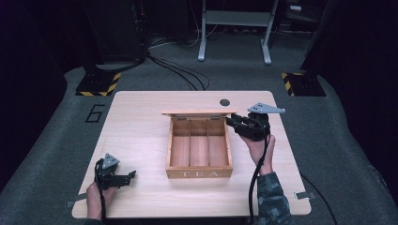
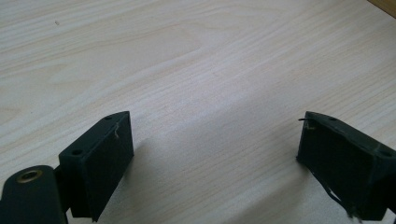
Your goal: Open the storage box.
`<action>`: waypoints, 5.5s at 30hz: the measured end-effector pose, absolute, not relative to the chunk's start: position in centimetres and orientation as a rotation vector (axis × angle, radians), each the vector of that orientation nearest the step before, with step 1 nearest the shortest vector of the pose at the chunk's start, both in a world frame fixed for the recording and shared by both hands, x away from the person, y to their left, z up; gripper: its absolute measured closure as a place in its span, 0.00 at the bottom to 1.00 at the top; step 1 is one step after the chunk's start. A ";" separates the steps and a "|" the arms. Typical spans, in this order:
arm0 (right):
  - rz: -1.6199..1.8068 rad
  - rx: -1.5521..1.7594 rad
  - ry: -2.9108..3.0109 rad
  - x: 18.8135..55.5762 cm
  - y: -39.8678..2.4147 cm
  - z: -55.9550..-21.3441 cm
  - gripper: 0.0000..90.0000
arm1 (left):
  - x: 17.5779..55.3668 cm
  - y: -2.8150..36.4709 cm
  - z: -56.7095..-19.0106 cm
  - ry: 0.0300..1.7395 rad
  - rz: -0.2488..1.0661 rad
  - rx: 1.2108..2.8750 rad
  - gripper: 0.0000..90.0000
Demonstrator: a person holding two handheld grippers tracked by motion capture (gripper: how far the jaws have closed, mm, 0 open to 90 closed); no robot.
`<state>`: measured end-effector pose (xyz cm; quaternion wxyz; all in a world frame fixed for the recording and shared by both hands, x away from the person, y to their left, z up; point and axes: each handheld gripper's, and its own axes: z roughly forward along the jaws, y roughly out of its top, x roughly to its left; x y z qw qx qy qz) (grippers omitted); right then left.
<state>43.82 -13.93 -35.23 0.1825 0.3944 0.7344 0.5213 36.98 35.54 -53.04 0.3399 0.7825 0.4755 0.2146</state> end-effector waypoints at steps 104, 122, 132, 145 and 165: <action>1.428 1.143 2.071 47.8 -13.5 -33.1 0.77 | 37.0 35.5 -53.1 1.241 0.555 2.033 0.11; 1.431 1.143 2.072 47.8 -13.5 -33.1 0.77 | 37.0 35.5 -53.0 1.240 0.558 2.036 0.11; 1.431 1.143 2.072 47.8 -13.5 -33.1 0.77 | 37.0 35.5 -53.0 1.241 0.557 2.035 0.11; 1.433 1.142 2.071 47.8 -13.5 -33.1 0.77 | 37.0 35.5 -53.0 1.244 0.553 2.036 0.11; 1.445 1.141 2.070 47.5 -13.5 -33.3 0.77 | 37.0 35.5 -53.0 1.241 0.556 2.035 0.11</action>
